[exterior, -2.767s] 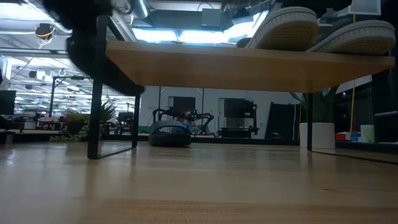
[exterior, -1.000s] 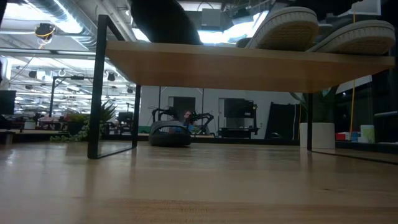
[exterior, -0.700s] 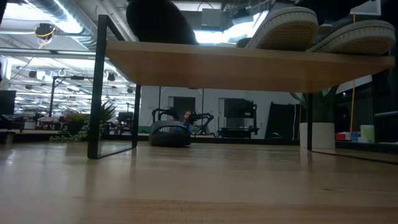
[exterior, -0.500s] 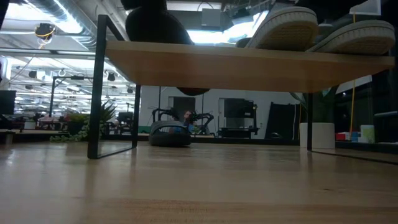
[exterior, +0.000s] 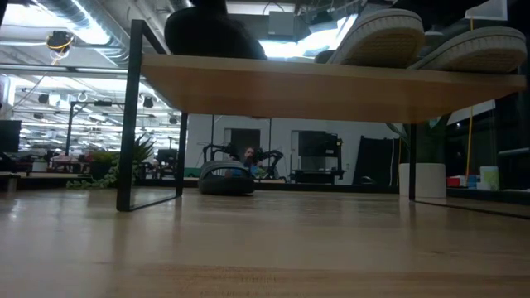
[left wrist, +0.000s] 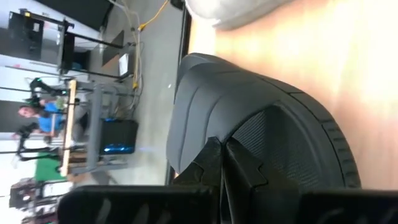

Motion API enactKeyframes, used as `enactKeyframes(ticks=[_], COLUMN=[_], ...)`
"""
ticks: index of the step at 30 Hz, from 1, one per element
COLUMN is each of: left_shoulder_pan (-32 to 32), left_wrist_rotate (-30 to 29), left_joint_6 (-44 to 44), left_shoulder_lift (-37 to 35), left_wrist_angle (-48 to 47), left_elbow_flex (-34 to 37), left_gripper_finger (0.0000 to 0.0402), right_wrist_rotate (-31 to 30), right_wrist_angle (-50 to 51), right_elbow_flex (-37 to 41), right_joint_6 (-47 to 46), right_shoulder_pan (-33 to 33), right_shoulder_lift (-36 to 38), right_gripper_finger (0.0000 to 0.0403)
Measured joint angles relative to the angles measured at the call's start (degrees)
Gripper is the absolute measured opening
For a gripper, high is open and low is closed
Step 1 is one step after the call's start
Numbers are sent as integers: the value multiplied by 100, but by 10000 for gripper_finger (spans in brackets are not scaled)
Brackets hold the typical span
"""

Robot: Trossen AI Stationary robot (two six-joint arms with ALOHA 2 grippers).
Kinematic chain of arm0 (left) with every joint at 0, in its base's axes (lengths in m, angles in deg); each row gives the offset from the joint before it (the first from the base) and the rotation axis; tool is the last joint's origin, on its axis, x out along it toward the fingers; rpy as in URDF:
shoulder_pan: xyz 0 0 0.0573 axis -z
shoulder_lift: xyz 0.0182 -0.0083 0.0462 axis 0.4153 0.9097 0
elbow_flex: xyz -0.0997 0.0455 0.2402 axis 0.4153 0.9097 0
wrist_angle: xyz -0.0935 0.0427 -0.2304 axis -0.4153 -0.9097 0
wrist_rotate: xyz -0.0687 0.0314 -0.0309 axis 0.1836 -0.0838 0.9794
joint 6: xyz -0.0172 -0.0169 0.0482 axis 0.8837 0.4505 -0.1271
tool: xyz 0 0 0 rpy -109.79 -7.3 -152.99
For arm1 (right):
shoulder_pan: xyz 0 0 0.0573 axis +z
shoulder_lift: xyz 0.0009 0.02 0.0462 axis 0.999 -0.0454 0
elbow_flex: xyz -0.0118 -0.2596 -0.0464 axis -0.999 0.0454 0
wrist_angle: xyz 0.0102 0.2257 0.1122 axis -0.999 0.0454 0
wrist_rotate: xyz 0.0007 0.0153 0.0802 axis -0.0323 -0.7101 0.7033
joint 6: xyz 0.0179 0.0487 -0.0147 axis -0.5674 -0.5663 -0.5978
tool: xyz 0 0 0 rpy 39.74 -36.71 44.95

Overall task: Pick and place slides into the shelf
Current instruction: Put the left black slide on the shelf

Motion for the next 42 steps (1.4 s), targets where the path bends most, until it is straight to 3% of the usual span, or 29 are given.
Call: enactKeyframes(ticks=[6,10,16,31,36,42], left_shoulder_pan=[100,68,-48,-148,-150,-148], left_wrist_rotate=[39,398,727,760,1116,1196], left_joint_6=[-2,-2,17,-299,-344,-983], left_shoulder_lift=[-1,-2,-7,-7,-7,-7], left_wrist_angle=[497,741,878,1406,1696,2036], left_elbow_flex=[0,0,0,2,2,3], left_gripper_finger=[0,5,33,121,131,132], right_wrist_rotate=[1,0,2,55,57,61], right_wrist_angle=[0,1,2,7,7,11], right_elbow_flex=[0,0,0,0,0,0], right_joint_6=[-12,-17,-20,-35,-42,-183], right_shoulder_pan=[0,0,0,0,0,0], right_shoulder_lift=[0,0,2,2,2,2], right_gripper_finger=[28,28,28,28,28,28])
